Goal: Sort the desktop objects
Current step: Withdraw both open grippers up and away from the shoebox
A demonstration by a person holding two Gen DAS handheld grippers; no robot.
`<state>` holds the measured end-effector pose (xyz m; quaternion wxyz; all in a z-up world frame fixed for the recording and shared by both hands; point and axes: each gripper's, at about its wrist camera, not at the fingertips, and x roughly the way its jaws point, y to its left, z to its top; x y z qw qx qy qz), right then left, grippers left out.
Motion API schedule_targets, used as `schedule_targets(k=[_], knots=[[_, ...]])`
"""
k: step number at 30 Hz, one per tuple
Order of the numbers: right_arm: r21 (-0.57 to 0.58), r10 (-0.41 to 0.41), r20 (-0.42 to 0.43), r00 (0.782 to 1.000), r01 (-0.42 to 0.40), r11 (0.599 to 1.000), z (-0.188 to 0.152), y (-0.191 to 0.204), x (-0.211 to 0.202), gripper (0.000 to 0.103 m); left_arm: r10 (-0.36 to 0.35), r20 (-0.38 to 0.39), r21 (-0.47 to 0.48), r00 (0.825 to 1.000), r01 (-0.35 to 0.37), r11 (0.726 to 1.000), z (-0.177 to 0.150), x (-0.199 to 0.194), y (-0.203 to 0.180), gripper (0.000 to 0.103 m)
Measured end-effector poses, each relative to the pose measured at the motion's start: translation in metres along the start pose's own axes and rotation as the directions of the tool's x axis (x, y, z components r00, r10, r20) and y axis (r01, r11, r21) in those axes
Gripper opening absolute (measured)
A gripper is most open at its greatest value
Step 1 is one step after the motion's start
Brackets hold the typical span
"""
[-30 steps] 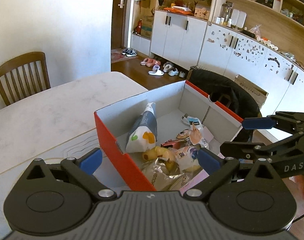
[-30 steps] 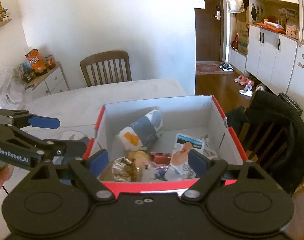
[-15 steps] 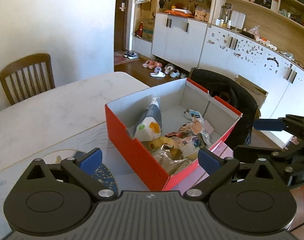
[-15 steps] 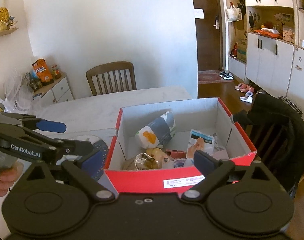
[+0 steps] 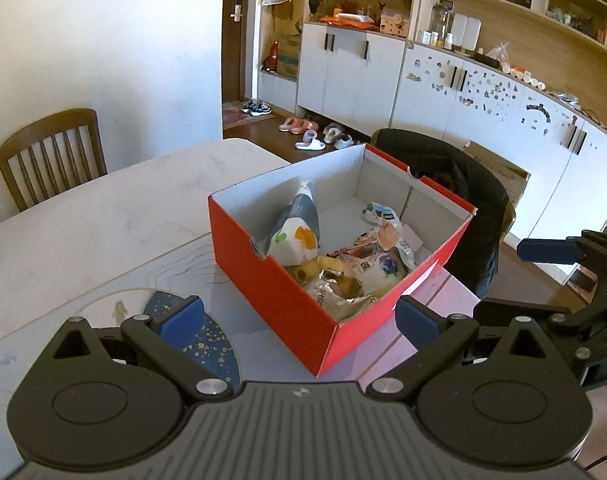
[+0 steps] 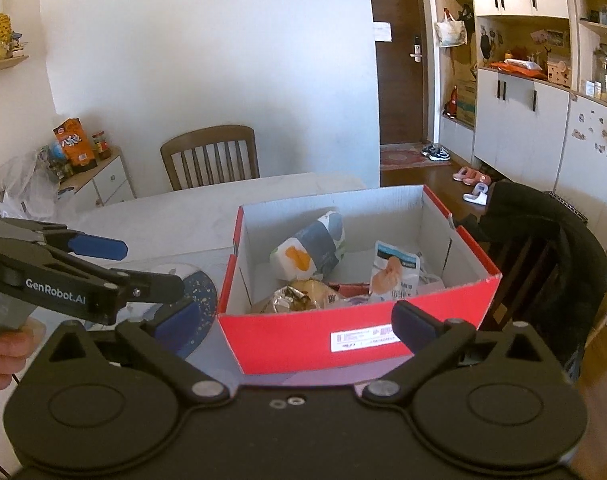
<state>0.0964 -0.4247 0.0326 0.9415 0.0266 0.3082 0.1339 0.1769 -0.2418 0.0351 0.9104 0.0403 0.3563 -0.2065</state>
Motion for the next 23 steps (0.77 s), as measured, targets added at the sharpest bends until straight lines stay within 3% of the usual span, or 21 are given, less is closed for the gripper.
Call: schedule_targets(k=[23], knots=[[0.034,-0.028,-0.014,0.999,0.029,0.999,-0.005,0.008,0.006,0.103,-0.060,-0.030,0.052,0.998,0.061,0.997,-0.011,0.002,0.000,0.102]])
